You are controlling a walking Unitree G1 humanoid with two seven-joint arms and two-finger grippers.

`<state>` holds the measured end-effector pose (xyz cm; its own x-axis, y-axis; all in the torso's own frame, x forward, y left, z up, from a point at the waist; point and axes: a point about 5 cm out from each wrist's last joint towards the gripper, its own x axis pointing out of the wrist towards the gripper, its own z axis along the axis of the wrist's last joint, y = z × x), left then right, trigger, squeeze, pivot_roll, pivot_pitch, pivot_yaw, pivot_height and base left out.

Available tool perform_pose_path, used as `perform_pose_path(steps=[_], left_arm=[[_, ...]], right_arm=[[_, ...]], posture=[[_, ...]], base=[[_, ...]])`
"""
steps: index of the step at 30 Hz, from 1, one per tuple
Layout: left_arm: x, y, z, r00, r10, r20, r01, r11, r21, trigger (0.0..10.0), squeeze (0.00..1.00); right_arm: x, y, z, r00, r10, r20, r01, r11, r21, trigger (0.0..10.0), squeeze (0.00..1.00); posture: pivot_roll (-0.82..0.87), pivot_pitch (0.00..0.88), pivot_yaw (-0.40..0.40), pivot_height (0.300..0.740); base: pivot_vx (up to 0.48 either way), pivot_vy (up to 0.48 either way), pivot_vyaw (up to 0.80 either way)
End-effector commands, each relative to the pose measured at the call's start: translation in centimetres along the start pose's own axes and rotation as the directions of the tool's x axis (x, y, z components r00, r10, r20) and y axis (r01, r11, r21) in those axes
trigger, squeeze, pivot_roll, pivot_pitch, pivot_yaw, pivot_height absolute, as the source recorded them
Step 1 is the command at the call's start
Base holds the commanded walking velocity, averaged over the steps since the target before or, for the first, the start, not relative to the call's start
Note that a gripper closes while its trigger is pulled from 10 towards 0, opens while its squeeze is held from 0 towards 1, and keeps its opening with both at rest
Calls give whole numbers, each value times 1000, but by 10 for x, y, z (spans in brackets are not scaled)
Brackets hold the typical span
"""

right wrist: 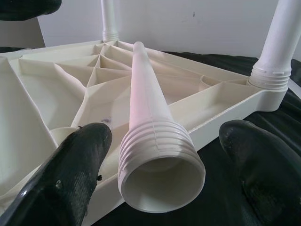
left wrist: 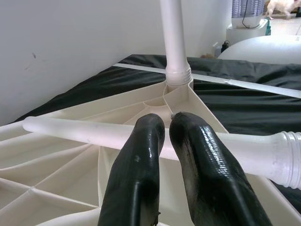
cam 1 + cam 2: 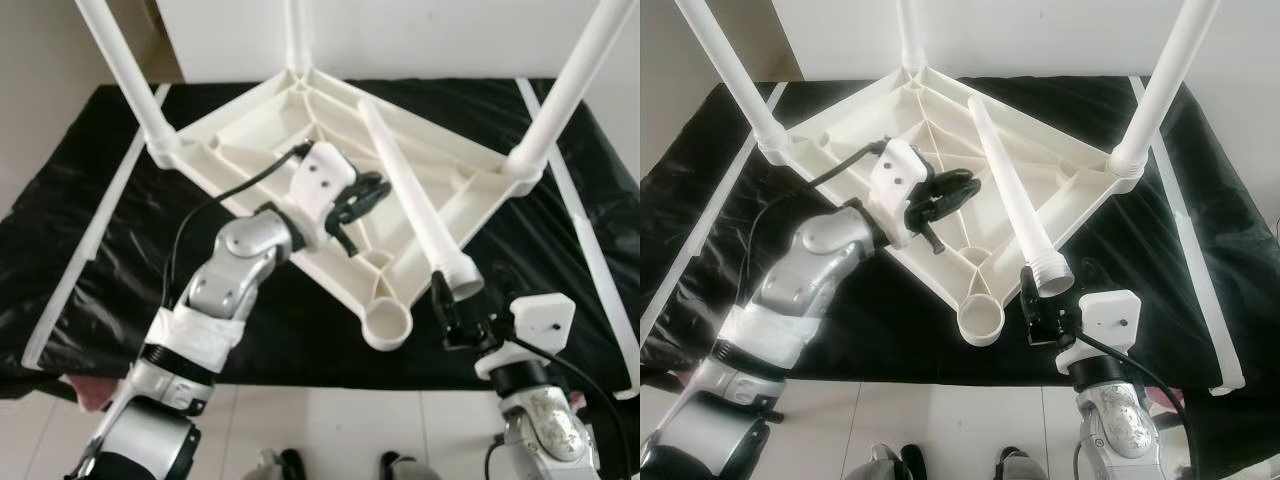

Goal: Building children table

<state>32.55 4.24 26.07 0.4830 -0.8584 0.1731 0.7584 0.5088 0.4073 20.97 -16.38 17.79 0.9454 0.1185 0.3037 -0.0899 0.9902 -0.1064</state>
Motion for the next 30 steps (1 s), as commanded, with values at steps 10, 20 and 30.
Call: perform_pose_path(steps=[10,20,30], left_arm=[[1,-2,4,998,-62,0,62,998,31,10000,1000],[1,-1,4,998,-67,-8,67,996,52,10000,1000],[1,-3,3,997,-80,-8,80,996,50,10000,1000]], right_arm=[[-1,0,-2,1000,-17,1,17,1000,3,10000,0],[-1,1,-2,1000,-16,5,16,1000,5,10000,0],[-2,2,-2,1000,-17,6,17,1000,4,10000,0]], posture=[[-168,194,78,740],[-168,193,83,740],[-168,193,86,740]], base=[[0,0,0],[0,0,0],[0,0,0]])
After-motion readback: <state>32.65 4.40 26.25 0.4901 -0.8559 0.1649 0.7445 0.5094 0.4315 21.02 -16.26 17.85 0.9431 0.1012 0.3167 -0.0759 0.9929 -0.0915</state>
